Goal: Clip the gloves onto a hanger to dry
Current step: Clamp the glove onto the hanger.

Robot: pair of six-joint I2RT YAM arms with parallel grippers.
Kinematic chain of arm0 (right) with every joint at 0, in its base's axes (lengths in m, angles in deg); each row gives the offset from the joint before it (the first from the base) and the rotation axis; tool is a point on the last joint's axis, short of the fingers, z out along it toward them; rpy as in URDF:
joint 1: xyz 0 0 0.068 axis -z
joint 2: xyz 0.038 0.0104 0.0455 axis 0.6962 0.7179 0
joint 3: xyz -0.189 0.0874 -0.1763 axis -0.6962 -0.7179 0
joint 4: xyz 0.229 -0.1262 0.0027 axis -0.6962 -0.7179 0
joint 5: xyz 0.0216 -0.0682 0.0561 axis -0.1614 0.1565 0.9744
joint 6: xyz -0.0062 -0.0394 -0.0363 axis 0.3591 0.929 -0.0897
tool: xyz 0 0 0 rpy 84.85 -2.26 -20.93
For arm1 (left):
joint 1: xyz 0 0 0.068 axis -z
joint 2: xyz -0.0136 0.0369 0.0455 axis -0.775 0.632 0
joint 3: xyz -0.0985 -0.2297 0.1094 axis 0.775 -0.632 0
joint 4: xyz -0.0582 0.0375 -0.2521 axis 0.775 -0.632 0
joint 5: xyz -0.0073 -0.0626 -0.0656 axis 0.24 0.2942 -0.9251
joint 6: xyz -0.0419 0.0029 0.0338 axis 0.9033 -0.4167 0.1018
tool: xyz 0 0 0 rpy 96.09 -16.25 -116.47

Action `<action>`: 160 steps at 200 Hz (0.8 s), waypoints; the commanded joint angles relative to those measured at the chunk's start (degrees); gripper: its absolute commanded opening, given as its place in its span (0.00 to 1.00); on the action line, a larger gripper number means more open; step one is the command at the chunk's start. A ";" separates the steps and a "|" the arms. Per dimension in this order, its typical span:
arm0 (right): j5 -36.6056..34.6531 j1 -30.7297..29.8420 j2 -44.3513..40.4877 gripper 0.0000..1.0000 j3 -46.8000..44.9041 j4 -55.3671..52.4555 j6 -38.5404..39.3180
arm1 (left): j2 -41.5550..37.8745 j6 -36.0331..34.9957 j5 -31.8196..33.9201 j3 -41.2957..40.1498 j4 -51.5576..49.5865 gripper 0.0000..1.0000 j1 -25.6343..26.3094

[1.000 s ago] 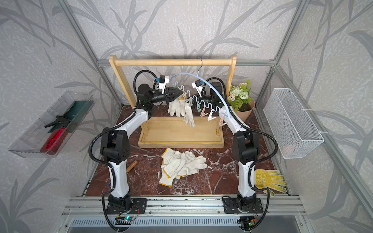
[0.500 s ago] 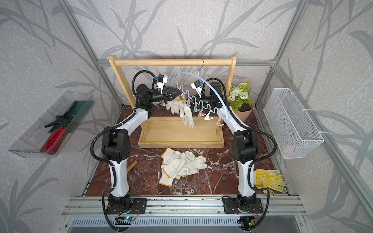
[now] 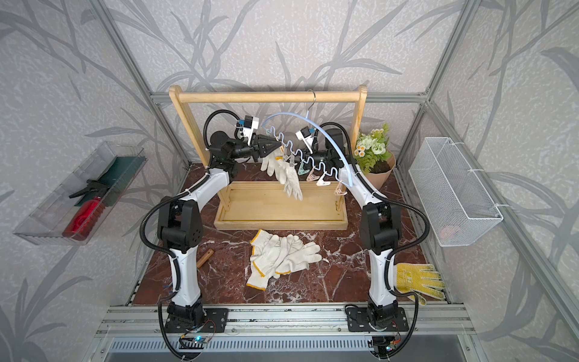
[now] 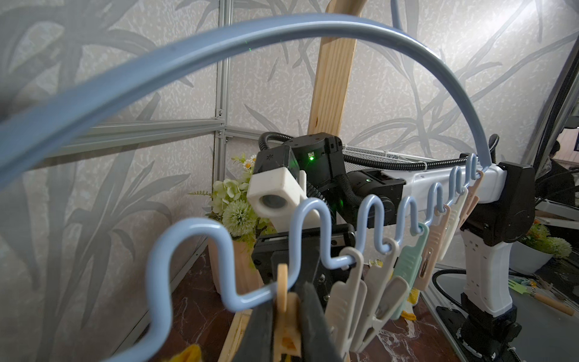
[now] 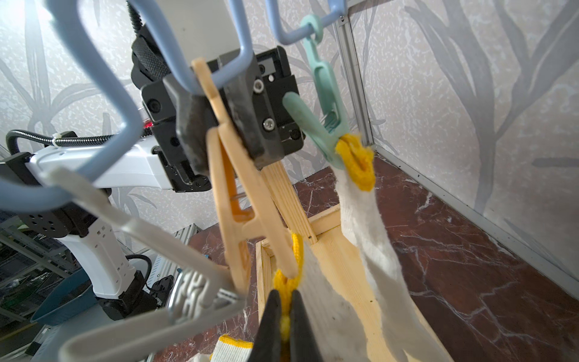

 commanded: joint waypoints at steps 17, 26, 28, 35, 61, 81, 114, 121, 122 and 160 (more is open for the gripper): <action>1.85 0.54 -3.02 0.00 1.76 0.62 0.00 | 0.57 0.93 -2.36 0.48 2.91 0.00 -0.64; 2.01 0.55 -3.11 0.00 1.87 0.79 -0.28 | 0.57 0.89 -2.34 0.35 2.89 0.00 -0.82; 2.09 0.56 -3.11 0.00 1.89 0.89 -0.37 | 0.52 0.85 -2.33 0.29 2.92 0.00 -0.86; 2.29 0.56 -3.18 0.00 1.88 1.19 -0.68 | 0.53 0.76 -2.30 0.19 2.84 0.00 -0.87; 2.76 0.56 -3.46 0.00 1.77 2.09 -1.20 | 0.75 0.76 -2.73 -0.24 2.91 0.00 -1.03; 3.06 0.56 -3.55 0.00 1.99 2.79 -1.70 | 0.76 0.70 -2.86 -0.57 2.91 0.00 -1.13; 3.72 0.54 -3.45 0.00 2.20 4.23 -3.11 | 1.11 0.75 -3.12 -0.69 2.91 0.00 -1.40; 3.79 0.51 -3.46 0.00 2.20 4.36 -3.17 | 1.24 0.75 -3.20 -0.76 2.91 0.00 -1.40; 3.76 0.53 -3.46 0.00 2.24 4.43 -3.23 | 1.22 0.75 -3.21 -0.73 2.91 0.00 -1.44; 3.93 0.56 -3.20 0.00 2.47 5.43 -4.01 | 1.73 1.18 -3.90 -0.80 3.07 0.00 -1.43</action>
